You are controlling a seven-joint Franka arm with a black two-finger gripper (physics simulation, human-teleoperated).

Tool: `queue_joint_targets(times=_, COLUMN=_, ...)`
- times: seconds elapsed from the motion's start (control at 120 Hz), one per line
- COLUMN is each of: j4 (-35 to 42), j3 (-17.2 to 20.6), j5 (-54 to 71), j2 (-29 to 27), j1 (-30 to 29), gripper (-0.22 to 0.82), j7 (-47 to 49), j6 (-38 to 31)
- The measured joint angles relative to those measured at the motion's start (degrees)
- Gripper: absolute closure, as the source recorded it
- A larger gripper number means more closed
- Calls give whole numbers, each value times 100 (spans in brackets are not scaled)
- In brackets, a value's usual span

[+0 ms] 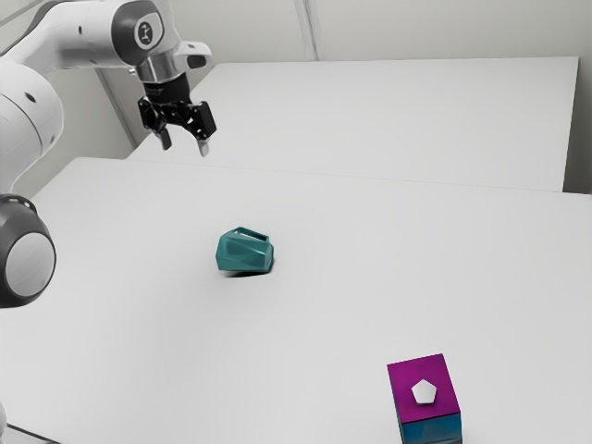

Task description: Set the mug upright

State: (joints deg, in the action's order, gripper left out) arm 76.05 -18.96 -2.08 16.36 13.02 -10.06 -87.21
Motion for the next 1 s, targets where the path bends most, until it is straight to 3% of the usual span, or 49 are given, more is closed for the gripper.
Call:
queue_joint_targets(times=0.267, j4=82, j3=-44, j5=-51, j2=-102, j1=-80, gripper=0, j7=-2, j6=-17)
queue_joint_targets(times=0.442, j4=810, j3=-53, j5=-104, j2=-285, j1=-109, gripper=0, j7=85, j6=-206)
queue_joint_targets(times=0.6, j4=1529, j3=-613, j5=-449, j2=-468, j1=-108, gripper=0, j7=-114, j6=-390)
queue_joint_targets(times=1.0, j4=2780, j3=-893, j5=-1999, j2=-306, j1=-268, gripper=0, j7=-1342, j6=-1943)
